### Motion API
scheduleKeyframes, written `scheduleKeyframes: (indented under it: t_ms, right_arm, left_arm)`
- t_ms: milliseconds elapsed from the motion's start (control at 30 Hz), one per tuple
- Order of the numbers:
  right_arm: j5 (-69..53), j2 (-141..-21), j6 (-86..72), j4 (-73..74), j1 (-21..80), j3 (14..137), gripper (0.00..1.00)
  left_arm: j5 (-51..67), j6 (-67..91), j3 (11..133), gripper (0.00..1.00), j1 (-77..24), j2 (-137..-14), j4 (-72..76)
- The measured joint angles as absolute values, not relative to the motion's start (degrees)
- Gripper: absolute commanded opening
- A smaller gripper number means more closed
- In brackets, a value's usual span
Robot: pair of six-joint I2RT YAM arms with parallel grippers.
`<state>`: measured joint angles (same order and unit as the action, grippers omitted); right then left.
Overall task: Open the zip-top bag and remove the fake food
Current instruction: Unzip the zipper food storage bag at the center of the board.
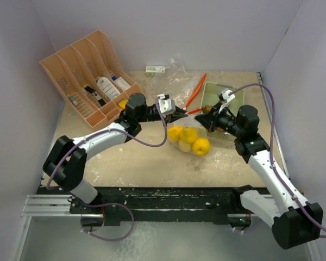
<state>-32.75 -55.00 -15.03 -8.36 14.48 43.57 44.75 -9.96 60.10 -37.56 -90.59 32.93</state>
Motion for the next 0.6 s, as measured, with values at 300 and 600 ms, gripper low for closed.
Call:
scheduleKeyframes:
  t_ms: [300, 600]
  right_arm:
    - [-26.5, -55.8, -13.7, -2.7, 13.3, 46.7, 0.00]
    - [-22.2, -61.2, -10.9, 3.7, 11.2, 58.3, 0.00]
  left_arm:
    - [37.8, -7.2, 53.3, 0.00, -37.0, -89.4, 38.0]
    - [28.0, -2.3, 44.6, 0.00, -36.5, -86.7, 44.7]
